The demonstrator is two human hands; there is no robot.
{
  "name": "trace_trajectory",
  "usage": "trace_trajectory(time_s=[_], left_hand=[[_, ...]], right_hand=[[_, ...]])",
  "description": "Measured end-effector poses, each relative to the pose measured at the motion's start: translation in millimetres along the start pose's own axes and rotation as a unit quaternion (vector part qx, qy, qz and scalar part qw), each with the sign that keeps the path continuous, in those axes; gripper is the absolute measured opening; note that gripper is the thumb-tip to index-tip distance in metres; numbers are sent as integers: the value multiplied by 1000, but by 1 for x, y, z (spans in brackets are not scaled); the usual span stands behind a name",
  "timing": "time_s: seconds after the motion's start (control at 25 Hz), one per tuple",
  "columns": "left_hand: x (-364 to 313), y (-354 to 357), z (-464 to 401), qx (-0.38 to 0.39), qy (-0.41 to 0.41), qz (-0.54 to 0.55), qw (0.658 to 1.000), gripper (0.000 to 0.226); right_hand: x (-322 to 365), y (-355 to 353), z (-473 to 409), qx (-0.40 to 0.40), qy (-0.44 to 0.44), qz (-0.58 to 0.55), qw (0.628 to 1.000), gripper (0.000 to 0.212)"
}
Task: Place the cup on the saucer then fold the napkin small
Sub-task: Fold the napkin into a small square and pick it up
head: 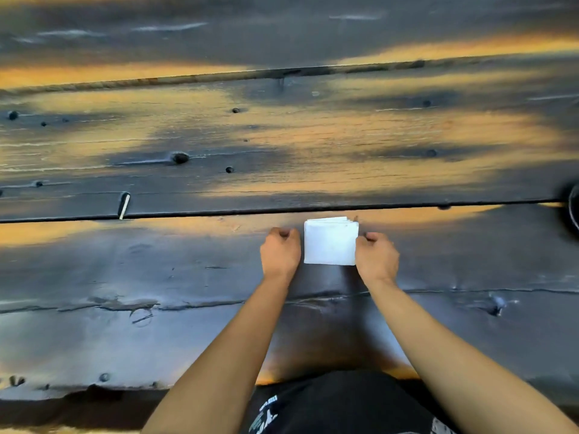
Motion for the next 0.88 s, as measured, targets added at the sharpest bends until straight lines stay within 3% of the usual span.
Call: trace_trajectory(time_s=[0.08, 0.16, 0.28, 0.52, 0.68, 0.88], left_hand=[[1, 18, 10, 30, -23, 15, 999, 36], [5, 27, 16, 48, -31, 10, 998, 40], [18, 36, 22, 88, -73, 52, 992, 22], [44, 43, 52, 149, -159, 107, 970, 12], [49, 49, 69, 181, -166, 117, 962, 10], [35, 70, 98, 207, -133, 107, 963, 18]], right_hand=[[-6, 3, 4, 36, 25, -8, 999, 23], [-9, 5, 10, 65, 31, -2, 997, 31], [-22, 7, 21, 101, 80, -23, 991, 39], [-64, 7, 44, 210, 224, -148, 940, 19], [-75, -3, 52, 257, 225, -222, 913, 6], [-95, -29, 42, 283, 209, -243, 904, 14]])
Point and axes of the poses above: each hand's wrist, its own z-axis away from the middle knuckle, its own y-axis out of the palm, x = y × z, the point moved 10 cm from there along -z, towards the middle knuckle, and after that the axes turned 7 degrees about -x, right-handed, at the moved point
